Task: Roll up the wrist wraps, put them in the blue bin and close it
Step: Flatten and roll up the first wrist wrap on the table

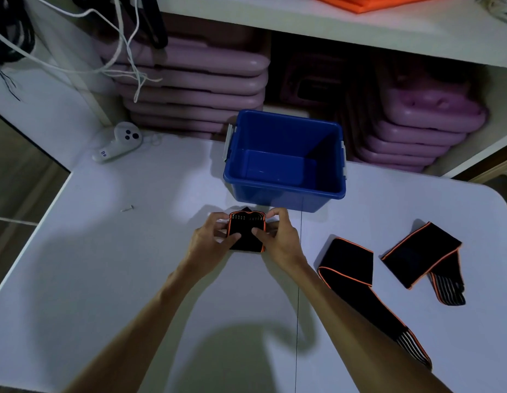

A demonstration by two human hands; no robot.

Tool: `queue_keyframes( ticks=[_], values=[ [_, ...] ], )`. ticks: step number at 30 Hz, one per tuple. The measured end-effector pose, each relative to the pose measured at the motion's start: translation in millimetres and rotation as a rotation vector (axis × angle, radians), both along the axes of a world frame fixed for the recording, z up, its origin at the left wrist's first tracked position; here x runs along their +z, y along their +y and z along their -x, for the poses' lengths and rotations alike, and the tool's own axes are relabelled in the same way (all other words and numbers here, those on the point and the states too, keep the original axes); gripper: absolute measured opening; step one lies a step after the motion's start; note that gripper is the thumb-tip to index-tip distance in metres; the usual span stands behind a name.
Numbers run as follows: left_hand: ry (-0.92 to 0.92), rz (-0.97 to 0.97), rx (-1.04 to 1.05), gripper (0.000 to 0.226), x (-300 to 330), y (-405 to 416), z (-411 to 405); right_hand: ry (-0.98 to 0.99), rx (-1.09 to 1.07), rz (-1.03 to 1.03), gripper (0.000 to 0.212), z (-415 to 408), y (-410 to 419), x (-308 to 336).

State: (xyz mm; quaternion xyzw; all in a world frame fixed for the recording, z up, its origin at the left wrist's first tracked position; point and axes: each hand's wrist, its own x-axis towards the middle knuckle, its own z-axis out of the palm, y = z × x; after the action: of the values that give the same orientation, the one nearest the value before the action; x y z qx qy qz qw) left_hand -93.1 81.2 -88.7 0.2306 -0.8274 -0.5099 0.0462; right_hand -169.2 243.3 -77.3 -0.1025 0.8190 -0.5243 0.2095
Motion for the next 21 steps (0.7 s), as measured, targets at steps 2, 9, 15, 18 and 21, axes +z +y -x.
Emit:
queue_keyframes(
  ticks=[2, 9, 15, 18, 21],
  values=[
    [0.047, -0.005, 0.024, 0.039, 1, 0, 5, -0.009, -0.08, 0.047, 0.033, -1, -6, 0],
    [0.096, 0.017, 0.049, 0.037, 1, -3, 15, -0.062, -0.213, 0.135, 0.032, 0, -14, 7],
    [0.056, 0.098, 0.087, 0.038, 2, 6, -7, -0.058, -0.217, 0.1, 0.042, -10, -5, 12],
    [0.164, 0.297, 0.128, 0.039, 12, 27, -22, -0.077, -0.241, 0.078, 0.047, -22, 12, 17],
    [0.243, 0.499, 0.026, 0.037, 17, 58, -29, -0.047, -0.277, 0.072, 0.038, -35, 47, 21]
  ],
)
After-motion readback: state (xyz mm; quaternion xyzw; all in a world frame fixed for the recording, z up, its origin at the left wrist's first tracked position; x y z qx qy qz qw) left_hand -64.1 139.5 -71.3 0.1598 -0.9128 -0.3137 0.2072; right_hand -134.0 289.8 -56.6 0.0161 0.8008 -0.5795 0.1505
